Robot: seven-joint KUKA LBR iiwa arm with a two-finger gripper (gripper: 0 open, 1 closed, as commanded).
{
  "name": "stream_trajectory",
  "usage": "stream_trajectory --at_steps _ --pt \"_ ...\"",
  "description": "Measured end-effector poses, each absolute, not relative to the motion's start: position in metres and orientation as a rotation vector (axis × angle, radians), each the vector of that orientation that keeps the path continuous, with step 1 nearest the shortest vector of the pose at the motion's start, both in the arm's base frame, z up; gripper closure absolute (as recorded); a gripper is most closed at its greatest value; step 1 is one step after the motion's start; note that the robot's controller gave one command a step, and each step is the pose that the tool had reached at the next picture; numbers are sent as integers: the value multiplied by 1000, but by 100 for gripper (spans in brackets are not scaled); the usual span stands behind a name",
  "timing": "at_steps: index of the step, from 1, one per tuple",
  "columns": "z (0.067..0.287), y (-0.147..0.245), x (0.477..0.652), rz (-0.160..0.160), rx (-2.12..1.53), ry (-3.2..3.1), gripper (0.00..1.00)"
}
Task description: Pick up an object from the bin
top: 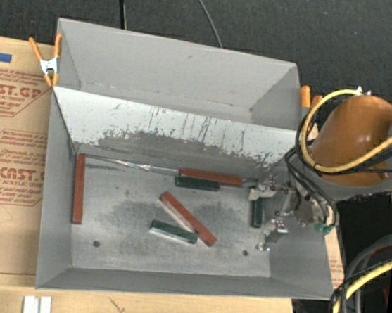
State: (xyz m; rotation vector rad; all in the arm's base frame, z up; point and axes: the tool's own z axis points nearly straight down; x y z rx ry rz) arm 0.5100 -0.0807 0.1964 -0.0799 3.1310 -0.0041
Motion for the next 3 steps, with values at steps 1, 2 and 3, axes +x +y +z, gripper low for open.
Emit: stream_trajectory --at_steps 1,2,3 --pt "122 -50 562 -2 -271 3121 0" --pt "81 -32 532 2 -159 3136 0" --pt "78 9 569 -7 -14 3130 100"
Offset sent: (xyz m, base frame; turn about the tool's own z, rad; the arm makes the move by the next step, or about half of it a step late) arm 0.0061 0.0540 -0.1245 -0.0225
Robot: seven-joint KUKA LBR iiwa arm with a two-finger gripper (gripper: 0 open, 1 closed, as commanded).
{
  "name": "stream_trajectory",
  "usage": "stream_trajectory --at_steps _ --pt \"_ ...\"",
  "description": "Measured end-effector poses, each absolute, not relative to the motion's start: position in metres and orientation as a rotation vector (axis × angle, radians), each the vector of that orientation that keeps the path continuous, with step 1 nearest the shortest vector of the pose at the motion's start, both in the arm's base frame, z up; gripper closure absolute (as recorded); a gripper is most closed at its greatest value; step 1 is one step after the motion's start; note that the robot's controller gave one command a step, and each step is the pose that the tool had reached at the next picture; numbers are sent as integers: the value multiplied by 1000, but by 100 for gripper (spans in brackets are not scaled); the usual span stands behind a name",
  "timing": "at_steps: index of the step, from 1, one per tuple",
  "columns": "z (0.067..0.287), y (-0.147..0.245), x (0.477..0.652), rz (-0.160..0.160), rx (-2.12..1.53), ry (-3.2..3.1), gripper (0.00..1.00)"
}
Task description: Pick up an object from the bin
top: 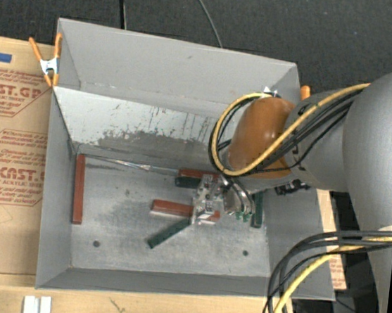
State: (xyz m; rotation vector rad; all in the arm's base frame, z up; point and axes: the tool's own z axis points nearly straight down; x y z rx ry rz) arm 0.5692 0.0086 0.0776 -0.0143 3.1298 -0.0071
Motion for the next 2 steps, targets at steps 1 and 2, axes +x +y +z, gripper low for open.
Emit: stream_trajectory --at_steps 1,2 --pt "78 9 569 -7 -15 3130 100" --pt "228 -61 564 -2 55 3136 100"
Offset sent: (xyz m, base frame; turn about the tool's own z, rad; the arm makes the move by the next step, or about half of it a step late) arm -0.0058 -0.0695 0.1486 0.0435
